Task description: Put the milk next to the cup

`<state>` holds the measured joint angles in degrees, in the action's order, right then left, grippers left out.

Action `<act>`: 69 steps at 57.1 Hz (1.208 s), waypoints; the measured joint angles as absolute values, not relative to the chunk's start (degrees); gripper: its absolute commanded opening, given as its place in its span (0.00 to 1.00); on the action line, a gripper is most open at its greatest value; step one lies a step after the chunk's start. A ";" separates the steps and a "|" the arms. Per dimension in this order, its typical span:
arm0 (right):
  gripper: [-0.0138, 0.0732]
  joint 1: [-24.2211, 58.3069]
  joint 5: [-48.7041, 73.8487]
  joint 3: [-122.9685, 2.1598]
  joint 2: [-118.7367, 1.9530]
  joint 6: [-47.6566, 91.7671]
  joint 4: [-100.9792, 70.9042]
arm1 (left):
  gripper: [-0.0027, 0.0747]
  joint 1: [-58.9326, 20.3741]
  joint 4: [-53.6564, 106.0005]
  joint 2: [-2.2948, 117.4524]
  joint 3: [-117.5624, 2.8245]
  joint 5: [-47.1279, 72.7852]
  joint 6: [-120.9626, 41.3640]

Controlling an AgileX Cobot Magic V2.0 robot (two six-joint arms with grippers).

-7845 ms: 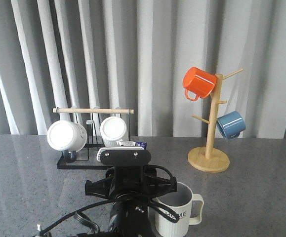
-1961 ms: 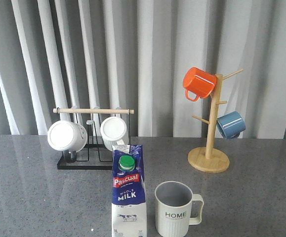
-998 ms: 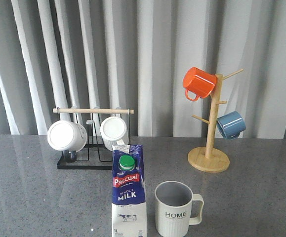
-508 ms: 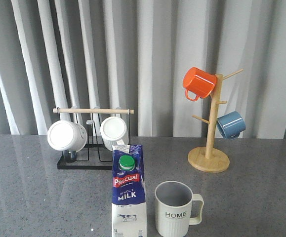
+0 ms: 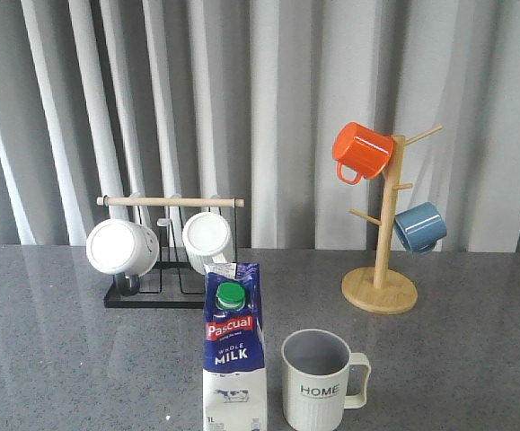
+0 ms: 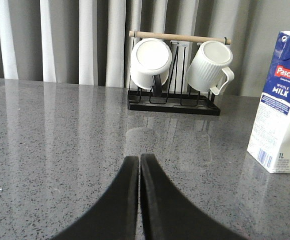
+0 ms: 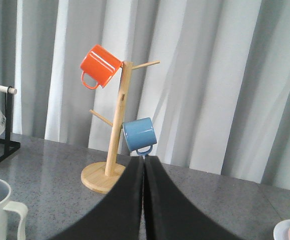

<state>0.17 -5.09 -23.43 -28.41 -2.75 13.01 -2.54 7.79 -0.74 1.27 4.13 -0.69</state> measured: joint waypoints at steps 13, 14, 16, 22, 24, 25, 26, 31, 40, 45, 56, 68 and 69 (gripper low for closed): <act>0.15 0.17 -6.37 -6.59 -12.15 3.99 0.00 | 0.03 -2.54 7.79 -0.74 1.27 4.13 -0.69; 0.15 0.17 -6.44 -4.95 -11.14 3.93 -0.38 | 0.03 -2.54 7.79 -0.74 1.27 4.13 -0.69; 0.15 0.17 -6.50 -2.31 -8.64 3.57 -0.94 | 0.03 -2.54 7.79 -0.74 1.27 4.13 -0.69; 0.15 0.17 -2.24 1.33 -1.85 1.02 -0.71 | 0.03 -2.54 7.79 -0.74 1.27 4.13 -0.69; 0.15 0.17 -0.50 1.48 -0.53 0.40 0.00 | 0.03 -2.54 7.79 -0.74 1.27 4.13 -0.69; 0.15 0.17 0.40 1.48 -0.09 0.00 0.00 | 0.03 -2.54 7.79 -0.74 1.27 4.13 -0.69; 0.15 0.17 1.02 1.48 0.19 0.00 0.61 | 0.03 -2.54 7.79 -0.74 1.27 4.13 -0.69; 0.15 0.17 2.25 1.52 0.58 -0.45 1.36 | 0.03 -2.54 7.79 -0.74 1.27 4.13 -0.69; 0.15 0.17 2.24 1.52 0.58 -0.79 1.55 | 0.03 -2.54 7.79 -0.74 1.27 4.13 -0.69; 0.15 0.17 2.28 1.52 0.58 -0.79 1.50 | 0.03 -2.54 7.79 -0.74 1.27 4.13 -0.69; 0.15 0.17 2.31 1.52 0.58 -0.90 1.50 | 0.03 -2.54 7.79 -0.74 1.27 4.13 -0.69; 0.15 0.17 2.31 1.52 0.58 -1.03 1.34 | 0.03 -2.54 7.79 -0.74 1.27 4.13 -0.69; 0.15 0.17 2.31 1.52 0.58 -1.03 1.34 | 0.03 -2.54 7.79 -0.74 1.27 4.13 -0.69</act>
<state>0.17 2.31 1.52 0.58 -1.03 1.34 -2.54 7.79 -0.74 1.27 4.13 -0.69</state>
